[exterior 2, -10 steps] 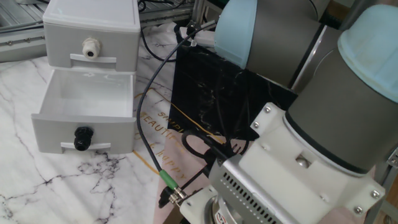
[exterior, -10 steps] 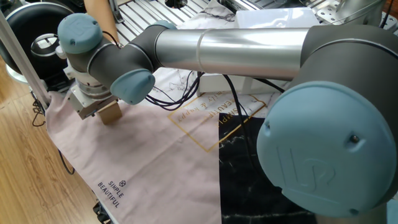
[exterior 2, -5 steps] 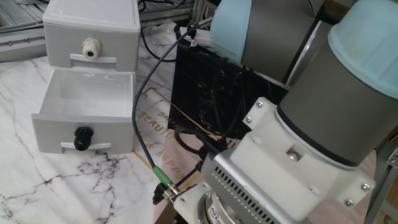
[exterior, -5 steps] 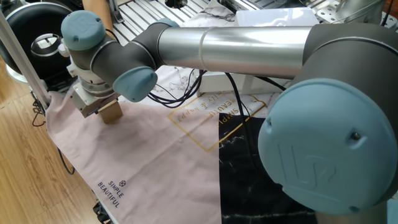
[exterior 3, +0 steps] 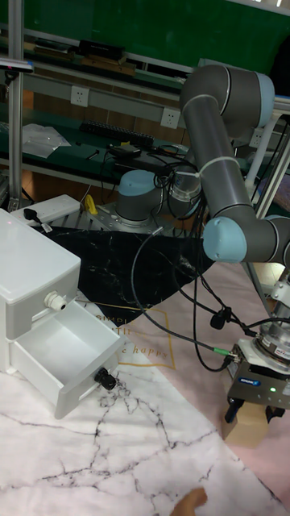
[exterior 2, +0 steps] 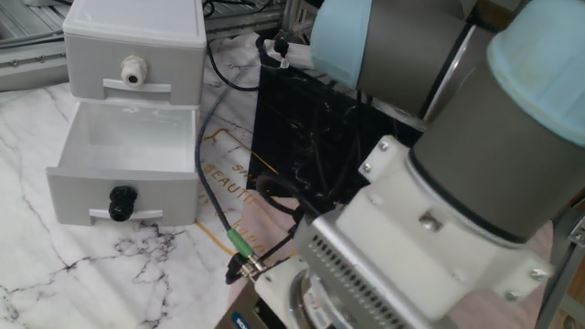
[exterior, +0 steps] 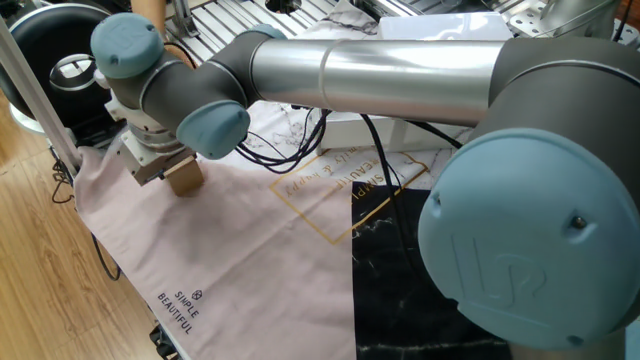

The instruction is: Put things in the drawer

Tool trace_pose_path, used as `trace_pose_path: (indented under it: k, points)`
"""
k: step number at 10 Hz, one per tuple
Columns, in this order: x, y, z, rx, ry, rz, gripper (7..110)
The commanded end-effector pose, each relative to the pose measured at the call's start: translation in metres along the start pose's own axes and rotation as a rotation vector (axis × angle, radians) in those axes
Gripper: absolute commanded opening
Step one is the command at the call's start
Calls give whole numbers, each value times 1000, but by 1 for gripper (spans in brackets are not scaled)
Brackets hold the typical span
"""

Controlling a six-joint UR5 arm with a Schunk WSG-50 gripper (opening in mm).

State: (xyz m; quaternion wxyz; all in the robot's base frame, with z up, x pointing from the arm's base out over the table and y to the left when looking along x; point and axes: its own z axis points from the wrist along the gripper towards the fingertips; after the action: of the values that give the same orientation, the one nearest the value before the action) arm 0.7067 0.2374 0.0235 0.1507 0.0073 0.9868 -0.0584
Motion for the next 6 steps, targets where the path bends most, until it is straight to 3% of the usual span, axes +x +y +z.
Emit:
trace_pose_path:
  k: [1,2,6]
  points:
    - [-8,1,-9,-35,-10,32,7]
    - [-13,-6,-17,-42,-12,31,7]
    - [-16,-46,-71,-148,13,-1,7]
